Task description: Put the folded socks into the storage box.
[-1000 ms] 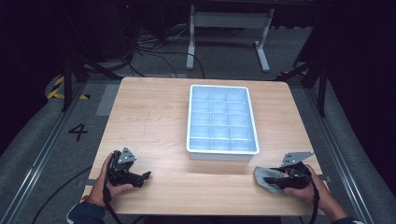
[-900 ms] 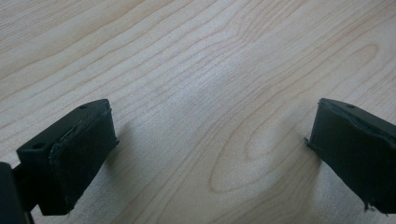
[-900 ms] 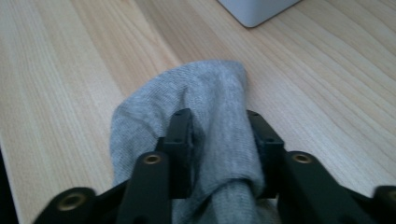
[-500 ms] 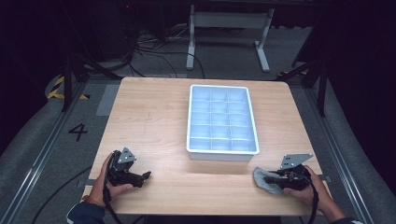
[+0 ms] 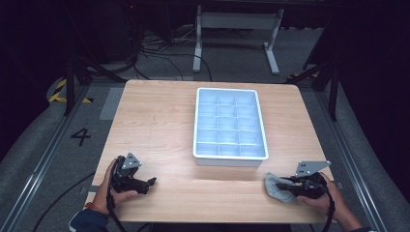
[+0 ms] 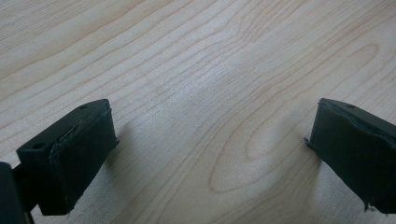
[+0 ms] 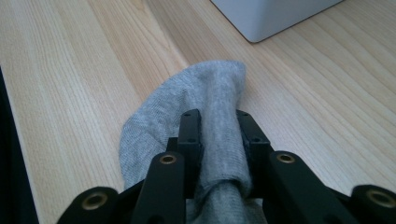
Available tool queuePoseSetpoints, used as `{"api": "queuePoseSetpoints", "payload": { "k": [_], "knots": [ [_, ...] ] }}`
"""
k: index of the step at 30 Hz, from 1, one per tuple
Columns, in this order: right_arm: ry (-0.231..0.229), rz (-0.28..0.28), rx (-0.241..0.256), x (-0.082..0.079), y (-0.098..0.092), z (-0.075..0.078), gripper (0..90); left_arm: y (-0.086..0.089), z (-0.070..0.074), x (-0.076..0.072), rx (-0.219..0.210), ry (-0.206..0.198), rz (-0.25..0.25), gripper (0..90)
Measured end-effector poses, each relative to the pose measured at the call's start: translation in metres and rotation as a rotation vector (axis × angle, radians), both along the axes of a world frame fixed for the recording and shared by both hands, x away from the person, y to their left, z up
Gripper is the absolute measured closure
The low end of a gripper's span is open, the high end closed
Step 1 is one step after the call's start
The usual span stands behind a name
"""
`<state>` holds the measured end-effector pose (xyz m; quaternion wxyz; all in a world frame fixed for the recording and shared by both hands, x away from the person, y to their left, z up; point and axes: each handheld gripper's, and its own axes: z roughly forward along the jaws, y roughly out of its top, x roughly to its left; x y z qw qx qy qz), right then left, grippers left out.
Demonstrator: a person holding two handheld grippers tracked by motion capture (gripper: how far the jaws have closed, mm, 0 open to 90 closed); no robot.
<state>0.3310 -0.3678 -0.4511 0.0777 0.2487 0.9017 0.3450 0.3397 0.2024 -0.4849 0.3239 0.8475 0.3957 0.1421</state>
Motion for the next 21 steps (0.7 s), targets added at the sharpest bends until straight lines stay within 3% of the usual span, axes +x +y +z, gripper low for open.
{"api": "queuePoseSetpoints", "payload": {
  "k": [12,21],
  "knots": [
    [-0.056,-0.059,0.06,-0.002,-0.02,0.013,75.2,0.0,0.0,0.0,0.0,0.0,0.0,0.7],
    [-0.083,-0.077,0.095,-0.004,-0.025,0.023,75.2,0.0,0.0,0.0,0.0,0.0,0.0,0.7]
  ]
}}
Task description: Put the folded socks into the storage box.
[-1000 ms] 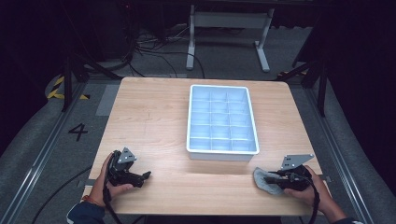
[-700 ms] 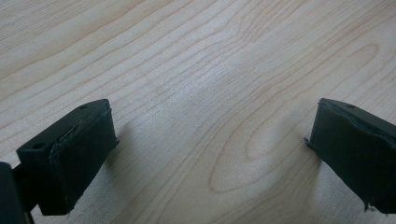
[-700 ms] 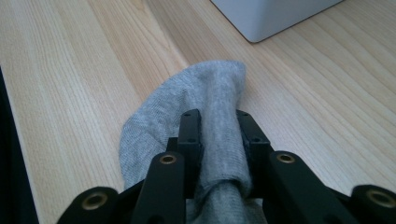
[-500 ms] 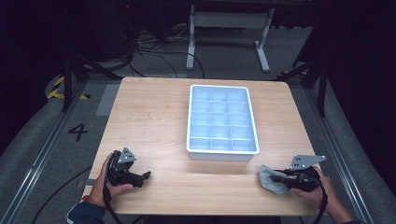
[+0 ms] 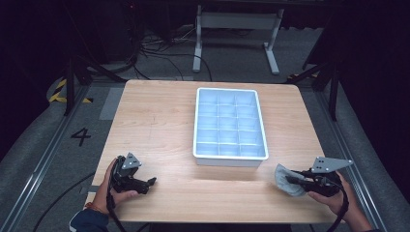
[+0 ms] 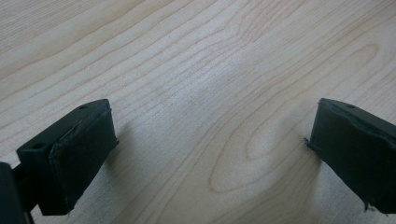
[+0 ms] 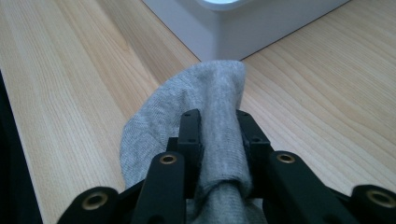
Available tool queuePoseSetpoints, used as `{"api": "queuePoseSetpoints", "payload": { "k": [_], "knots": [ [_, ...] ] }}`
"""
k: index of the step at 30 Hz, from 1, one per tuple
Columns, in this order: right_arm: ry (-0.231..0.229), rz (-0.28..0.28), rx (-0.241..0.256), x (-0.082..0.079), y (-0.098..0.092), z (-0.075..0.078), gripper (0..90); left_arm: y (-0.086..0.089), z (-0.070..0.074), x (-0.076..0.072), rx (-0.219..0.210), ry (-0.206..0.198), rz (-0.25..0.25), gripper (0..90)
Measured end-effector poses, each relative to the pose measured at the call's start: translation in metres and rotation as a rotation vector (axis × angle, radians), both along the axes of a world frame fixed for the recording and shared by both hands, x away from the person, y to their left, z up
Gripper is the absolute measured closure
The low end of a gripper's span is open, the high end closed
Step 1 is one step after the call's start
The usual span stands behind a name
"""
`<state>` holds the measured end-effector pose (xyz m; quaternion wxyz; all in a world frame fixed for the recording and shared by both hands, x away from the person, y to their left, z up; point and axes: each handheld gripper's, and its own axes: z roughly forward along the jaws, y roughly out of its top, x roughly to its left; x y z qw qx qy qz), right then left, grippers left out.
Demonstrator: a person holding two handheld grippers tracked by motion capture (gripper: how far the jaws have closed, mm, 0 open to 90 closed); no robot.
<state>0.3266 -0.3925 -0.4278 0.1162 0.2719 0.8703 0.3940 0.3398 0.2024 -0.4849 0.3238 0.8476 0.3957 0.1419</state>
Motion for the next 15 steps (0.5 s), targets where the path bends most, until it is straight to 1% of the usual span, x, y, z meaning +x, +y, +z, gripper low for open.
{"api": "queuePoseSetpoints", "payload": {
  "k": [5,15],
  "knots": [
    [-0.018,0.002,0.001,-0.001,0.002,0.003,75.2,0.0,0.0,0.0,0.0,0.0,0.0,0.7],
    [-0.058,-0.01,0.038,-0.006,0.001,0.014,75.1,0.0,0.0,0.0,0.0,0.0,0.0,0.7]
  ]
}}
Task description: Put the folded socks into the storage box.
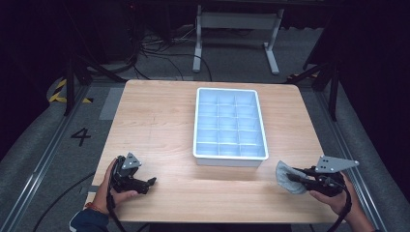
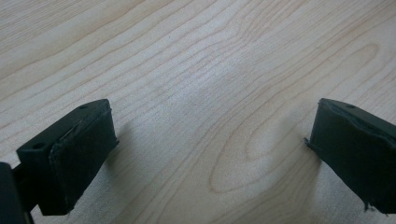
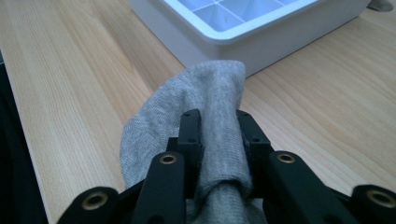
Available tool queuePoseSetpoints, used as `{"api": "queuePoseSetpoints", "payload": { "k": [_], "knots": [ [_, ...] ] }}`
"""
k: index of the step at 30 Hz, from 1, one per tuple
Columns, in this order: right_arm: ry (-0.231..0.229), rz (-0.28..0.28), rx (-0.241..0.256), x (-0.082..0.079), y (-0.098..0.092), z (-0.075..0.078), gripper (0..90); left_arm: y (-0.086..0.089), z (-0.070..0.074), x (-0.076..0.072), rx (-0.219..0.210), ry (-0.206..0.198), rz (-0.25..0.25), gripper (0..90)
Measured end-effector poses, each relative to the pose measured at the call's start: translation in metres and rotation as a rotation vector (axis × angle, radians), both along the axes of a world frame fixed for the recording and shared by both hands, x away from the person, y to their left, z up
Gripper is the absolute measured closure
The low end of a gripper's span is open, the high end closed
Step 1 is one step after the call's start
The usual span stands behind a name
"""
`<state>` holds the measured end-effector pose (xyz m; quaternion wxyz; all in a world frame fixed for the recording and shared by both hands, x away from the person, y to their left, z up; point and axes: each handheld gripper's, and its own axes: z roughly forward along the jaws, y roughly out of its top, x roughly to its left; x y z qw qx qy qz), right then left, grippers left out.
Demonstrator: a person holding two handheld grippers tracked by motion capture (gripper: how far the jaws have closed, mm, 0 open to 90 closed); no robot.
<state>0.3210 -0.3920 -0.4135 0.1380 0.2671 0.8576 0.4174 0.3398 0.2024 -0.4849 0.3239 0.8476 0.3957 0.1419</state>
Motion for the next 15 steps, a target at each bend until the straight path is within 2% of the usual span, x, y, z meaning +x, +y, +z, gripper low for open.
{"api": "queuePoseSetpoints", "payload": {
  "k": [15],
  "knots": [
    [-0.042,-0.003,0.025,0.001,0.0,0.014,75.1,0.0,0.0,0.0,0.0,0.0,0.0,0.7]
  ]
}}
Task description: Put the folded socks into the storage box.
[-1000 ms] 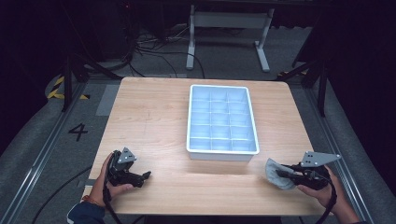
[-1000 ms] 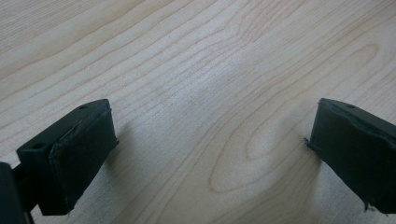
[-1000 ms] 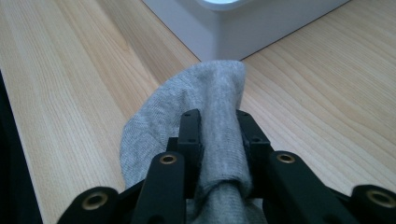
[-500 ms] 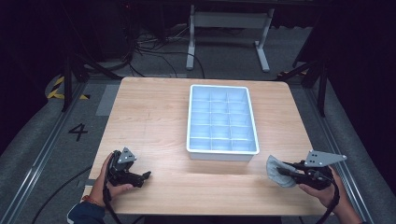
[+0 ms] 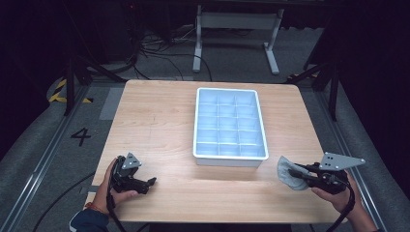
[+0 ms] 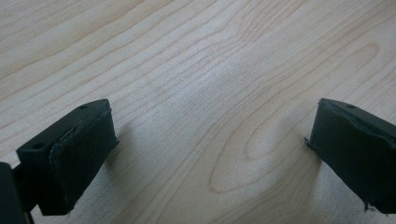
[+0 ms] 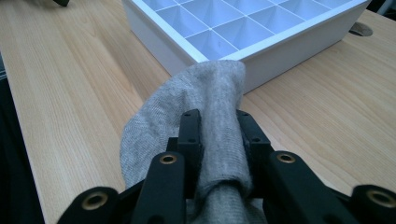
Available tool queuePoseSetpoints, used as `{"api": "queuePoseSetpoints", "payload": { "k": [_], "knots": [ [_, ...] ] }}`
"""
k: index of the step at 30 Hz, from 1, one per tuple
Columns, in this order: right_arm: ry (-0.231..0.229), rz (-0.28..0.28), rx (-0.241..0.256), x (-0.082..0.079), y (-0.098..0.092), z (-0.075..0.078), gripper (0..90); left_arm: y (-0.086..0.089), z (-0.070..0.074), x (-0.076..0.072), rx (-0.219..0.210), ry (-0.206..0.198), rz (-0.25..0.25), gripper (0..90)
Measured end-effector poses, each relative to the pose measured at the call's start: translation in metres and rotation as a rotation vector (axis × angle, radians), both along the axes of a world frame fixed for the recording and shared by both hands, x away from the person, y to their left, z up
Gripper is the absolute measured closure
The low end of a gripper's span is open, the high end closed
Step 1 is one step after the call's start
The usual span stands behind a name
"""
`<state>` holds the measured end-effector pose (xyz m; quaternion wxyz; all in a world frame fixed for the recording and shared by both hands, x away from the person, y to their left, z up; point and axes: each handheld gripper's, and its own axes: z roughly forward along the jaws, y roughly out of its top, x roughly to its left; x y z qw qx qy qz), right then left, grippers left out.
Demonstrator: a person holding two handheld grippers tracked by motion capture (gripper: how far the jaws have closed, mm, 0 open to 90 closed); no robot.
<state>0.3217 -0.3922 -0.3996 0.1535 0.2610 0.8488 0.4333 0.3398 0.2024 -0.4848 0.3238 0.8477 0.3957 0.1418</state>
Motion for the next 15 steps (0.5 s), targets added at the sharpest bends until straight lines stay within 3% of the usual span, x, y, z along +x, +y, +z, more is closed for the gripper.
{"api": "queuePoseSetpoints", "payload": {
  "k": [15],
  "knots": [
    [-0.031,-0.009,0.007,0.0069,0.0016,0.0095,75.1,0.0,0.0,0.0,0.0,0.0,0.0,0.7]
  ]
}}
